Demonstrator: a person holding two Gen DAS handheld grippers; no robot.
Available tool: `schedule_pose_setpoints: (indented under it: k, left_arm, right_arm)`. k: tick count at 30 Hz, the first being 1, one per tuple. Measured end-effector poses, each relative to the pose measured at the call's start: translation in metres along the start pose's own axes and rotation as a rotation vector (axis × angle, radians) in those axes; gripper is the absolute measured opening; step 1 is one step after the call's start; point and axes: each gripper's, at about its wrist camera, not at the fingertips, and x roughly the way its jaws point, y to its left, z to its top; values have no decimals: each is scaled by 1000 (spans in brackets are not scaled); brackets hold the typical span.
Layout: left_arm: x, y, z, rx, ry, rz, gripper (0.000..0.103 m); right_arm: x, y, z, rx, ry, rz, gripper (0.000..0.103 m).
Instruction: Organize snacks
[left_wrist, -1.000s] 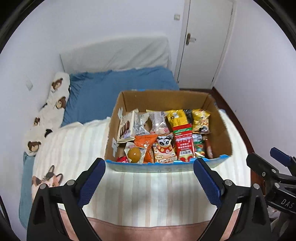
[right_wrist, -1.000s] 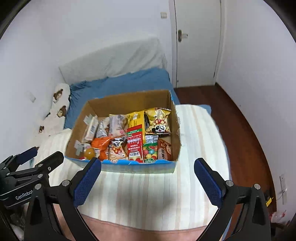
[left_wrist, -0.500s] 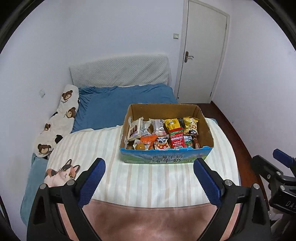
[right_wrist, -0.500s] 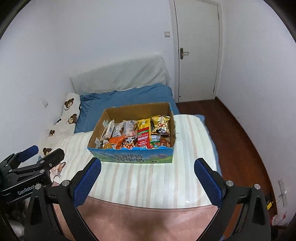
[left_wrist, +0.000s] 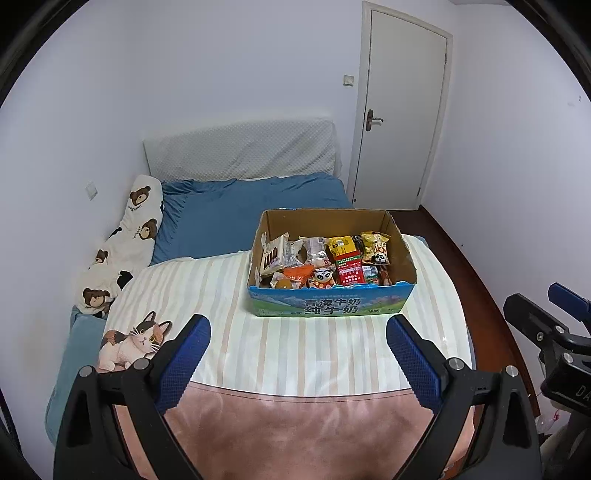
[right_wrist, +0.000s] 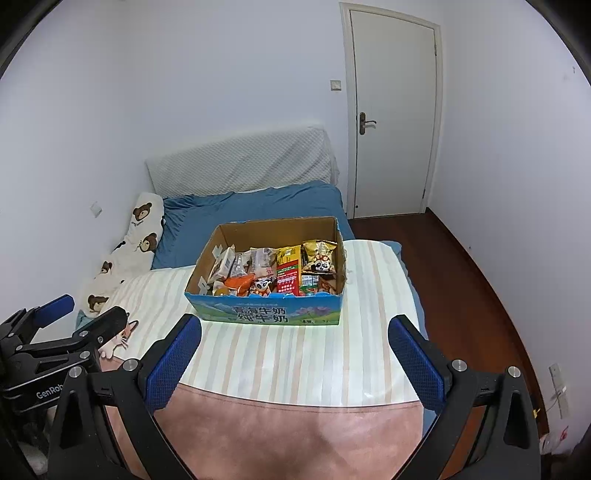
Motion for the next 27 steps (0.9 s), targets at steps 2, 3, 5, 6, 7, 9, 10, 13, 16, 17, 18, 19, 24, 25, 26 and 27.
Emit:
schedule_pose_setpoints:
  k: [2, 3, 5, 6, 7, 9, 10, 13, 16, 17, 18, 19, 24, 25, 26, 27]
  left_arm:
    - [-2, 2, 0, -9, -14, -1, 98]
    - [-4, 2, 0, -12, -21, 1, 98]
    - [-3, 2, 1, -6, -29, -2, 103]
    - [-2, 3, 1, -5, -31, 0, 103]
    - [-1, 3, 2, -7, -34, 4, 103]
    - [3, 3, 4, -10, -39, 10, 103]
    - [6, 4, 5, -14, -40, 14, 103]
    - [15, 6, 10, -22, -38, 28, 103]
    - [24, 7, 15, -26, -32, 39, 103]
    - [28, 7, 17, -28, -26, 43, 103]
    - [31, 7, 19, -28, -25, 47, 103]
    - [35, 7, 21, -27, -24, 53, 103]
    - [55, 4, 32, -20, -4, 66, 103]
    - [58, 4, 35, -20, 1, 66, 103]
    - [63, 3, 37, -17, 5, 67, 103]
    - [65, 2, 39, -14, 7, 68, 103]
  right_arm:
    - [1, 0, 0, -1, 2, -2, 103]
    - [1, 0, 0, 0, 0, -3, 103]
    - [2, -1, 1, -1, -8, -11, 103]
    - [3, -1, 1, -4, -14, -15, 103]
    - [4, -2, 2, -7, -20, -20, 103]
    - [6, -3, 5, -9, -33, -28, 103]
    - [8, -3, 6, -9, -38, -30, 103]
    - [14, -5, 13, 0, -47, -34, 103]
    - [23, -9, 20, 9, -59, -47, 103]
    - [26, -10, 22, 13, -59, -49, 103]
    - [32, -11, 24, 16, -57, -54, 103]
    - [37, -12, 26, 18, -53, -59, 103]
    - [57, -15, 35, 21, -51, -79, 103]
    - [60, -14, 37, 20, -51, -84, 103]
    - [63, -14, 38, 19, -49, -87, 103]
    - [68, -15, 41, 21, -50, -88, 103]
